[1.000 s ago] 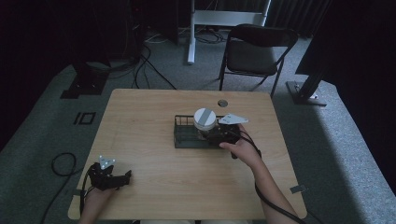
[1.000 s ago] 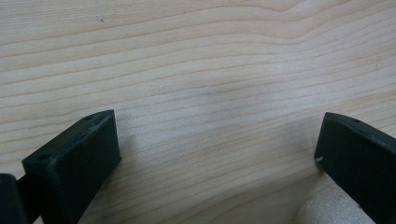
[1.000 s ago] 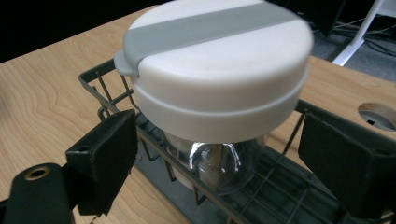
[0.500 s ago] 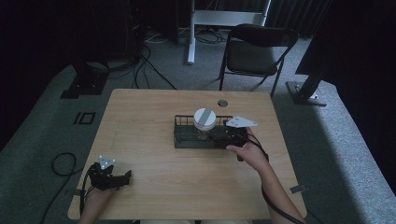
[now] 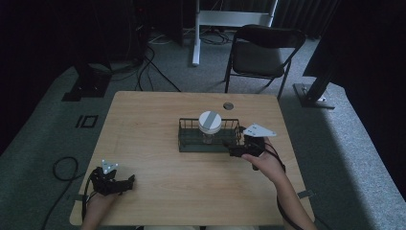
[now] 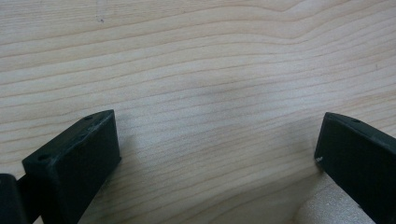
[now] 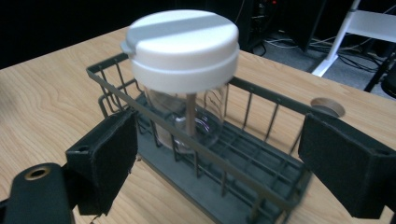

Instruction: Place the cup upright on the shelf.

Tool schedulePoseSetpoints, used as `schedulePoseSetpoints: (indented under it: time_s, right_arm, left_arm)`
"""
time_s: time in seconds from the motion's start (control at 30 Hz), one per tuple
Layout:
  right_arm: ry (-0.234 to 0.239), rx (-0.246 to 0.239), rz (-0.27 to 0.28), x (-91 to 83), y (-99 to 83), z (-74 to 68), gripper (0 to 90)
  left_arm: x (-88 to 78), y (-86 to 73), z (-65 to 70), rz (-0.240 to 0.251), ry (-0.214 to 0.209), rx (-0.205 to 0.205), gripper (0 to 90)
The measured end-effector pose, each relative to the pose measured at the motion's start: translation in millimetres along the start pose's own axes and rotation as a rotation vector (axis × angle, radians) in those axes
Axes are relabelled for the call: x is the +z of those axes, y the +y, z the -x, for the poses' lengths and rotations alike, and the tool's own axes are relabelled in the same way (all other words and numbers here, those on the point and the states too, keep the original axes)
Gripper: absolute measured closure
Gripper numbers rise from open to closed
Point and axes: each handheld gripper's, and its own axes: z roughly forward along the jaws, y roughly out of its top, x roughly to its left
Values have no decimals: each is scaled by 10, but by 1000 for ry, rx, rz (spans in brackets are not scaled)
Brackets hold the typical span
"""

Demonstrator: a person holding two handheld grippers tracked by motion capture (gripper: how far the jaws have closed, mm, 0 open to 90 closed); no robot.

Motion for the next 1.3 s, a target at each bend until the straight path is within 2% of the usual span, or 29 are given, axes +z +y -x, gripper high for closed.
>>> schedulePoseSetpoints:
  time_s: [0.37,0.93,1.3]
  right_arm:
    - [-51,19,-10,-163,-240,131,121]
    - [-113,96,-38,-332,-684,289,121]
    - [-162,122,-87,-438,-954,362,121]
  left_arm:
    - [0,0,0,0,0,0,3]
    - [0,0,0,0,0,1,3]
    - [0,0,-1,0,0,1,3]
